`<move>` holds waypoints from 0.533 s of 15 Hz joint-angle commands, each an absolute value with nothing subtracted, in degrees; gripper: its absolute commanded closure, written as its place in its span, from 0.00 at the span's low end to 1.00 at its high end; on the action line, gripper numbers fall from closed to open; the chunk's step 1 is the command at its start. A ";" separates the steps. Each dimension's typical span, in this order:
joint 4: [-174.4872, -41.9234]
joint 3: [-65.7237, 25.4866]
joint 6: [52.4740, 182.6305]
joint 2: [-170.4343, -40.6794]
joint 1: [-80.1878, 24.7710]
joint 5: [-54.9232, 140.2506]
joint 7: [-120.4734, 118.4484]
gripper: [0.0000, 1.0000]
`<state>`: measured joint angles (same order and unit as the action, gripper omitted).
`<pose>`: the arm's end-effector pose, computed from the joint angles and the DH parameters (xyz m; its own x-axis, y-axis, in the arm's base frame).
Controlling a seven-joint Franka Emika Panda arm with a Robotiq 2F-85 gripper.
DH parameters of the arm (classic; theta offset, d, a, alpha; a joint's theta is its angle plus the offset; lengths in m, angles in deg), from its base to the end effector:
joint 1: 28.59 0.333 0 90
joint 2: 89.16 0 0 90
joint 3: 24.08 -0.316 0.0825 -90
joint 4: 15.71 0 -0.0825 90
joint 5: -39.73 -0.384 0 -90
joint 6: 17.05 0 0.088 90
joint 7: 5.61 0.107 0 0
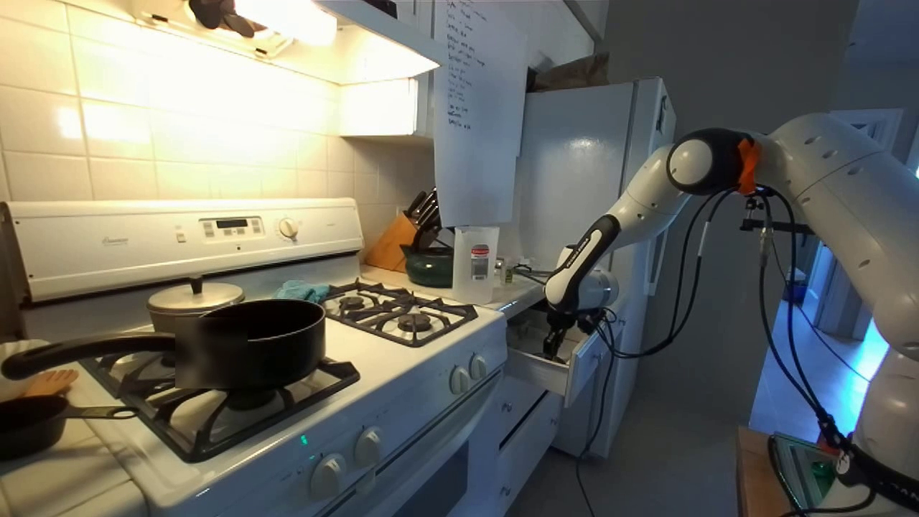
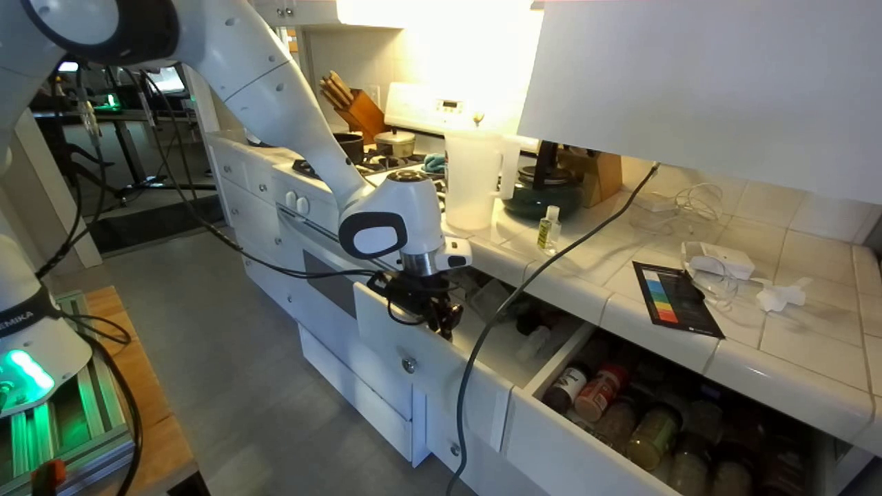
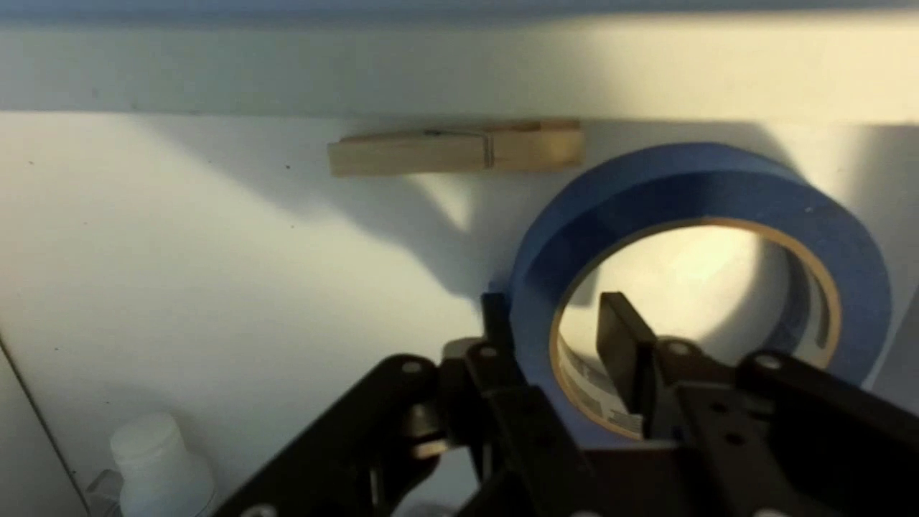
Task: Remove the blue masking tape from the open drawer and put it on the stovetop.
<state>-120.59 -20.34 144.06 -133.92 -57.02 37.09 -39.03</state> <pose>0.5540 -0.3479 0.1233 0.9877 0.0134 0.1555 -0.0069 -0.9915 0.1297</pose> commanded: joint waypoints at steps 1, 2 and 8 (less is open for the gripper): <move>-121.03 -21.85 145.63 -133.91 -58.56 38.48 -38.19 0.92; -121.20 -21.92 145.83 -133.74 -58.63 38.49 -38.21 0.98; -124.73 -26.04 145.87 -128.96 -61.87 36.69 -39.84 0.95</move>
